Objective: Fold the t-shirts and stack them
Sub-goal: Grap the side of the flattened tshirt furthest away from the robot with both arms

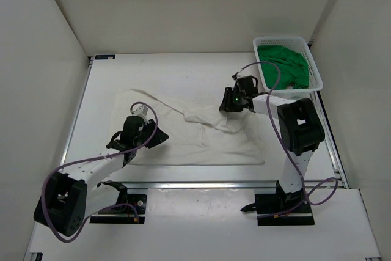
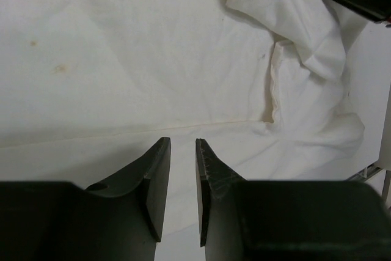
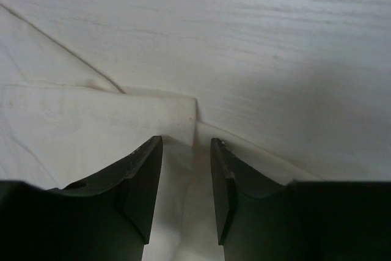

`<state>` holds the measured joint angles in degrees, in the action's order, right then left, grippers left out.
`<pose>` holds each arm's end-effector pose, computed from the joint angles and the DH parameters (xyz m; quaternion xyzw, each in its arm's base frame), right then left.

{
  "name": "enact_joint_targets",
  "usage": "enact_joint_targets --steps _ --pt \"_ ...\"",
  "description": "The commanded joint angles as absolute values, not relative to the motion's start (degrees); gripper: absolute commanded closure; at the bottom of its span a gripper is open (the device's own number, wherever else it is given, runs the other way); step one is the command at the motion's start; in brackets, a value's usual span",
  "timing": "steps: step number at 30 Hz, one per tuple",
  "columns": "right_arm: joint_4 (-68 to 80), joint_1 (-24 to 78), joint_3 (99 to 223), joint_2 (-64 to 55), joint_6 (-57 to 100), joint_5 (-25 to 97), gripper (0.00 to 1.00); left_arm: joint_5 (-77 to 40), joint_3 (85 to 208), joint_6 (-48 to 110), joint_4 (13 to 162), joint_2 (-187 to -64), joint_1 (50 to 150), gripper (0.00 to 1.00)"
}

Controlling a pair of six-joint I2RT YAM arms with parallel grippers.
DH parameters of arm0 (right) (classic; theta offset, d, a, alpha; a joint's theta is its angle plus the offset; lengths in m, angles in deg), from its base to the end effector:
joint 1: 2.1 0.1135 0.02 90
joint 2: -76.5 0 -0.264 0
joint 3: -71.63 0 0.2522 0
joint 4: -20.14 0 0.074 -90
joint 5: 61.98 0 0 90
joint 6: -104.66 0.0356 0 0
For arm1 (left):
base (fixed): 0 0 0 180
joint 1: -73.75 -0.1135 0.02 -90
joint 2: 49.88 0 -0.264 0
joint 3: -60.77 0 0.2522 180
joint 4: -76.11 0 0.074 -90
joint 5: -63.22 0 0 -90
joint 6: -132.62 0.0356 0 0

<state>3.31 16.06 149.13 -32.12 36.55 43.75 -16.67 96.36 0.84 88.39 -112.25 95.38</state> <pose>0.3701 0.1316 0.1529 -0.0190 0.9258 0.2417 0.2902 0.1905 -0.0823 0.1650 -0.1200 0.8921 -0.2928 0.3226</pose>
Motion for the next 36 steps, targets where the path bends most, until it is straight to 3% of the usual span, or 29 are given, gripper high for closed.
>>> enact_joint_targets --steps 1,9,15,20,23,26,34,36 --pt "4.71 16.63 152.27 -34.86 36.54 46.73 0.64 -15.97 98.0 1.57 87.24 -113.68 95.99 0.65" --pt "11.82 15.13 150.52 -34.33 39.36 53.41 0.68 -16.23 98.0 1.66 86.71 -114.91 95.46 0.66" --pt "17.97 14.86 146.66 -30.04 40.24 55.27 0.84 -16.23 98.44 1.66 86.79 -115.53 95.2 0.66" --pt "24.91 14.08 142.35 -27.12 42.08 56.84 0.66 -15.97 98.01 1.57 86.0 -116.06 95.81 0.66" --pt "23.87 12.41 144.1 -29.93 44.01 60.09 0.65 -16.23 98.35 1.48 86.27 -116.23 95.81 0.66" --pt "23.35 11.36 145.5 -32.57 45.33 61.94 0.73 -16.41 98.79 1.92 86.53 -116.06 95.2 0.66" --pt "23.44 10.03 151.03 -38.28 47.71 65.29 0.77 -15.89 104.14 3.76 88.64 -118.87 92.04 0.66" --pt "21.94 10.47 152.88 -39.07 46.92 65.73 0.89 -15.71 105.64 3.42 89.26 -120.18 90.11 0.66"
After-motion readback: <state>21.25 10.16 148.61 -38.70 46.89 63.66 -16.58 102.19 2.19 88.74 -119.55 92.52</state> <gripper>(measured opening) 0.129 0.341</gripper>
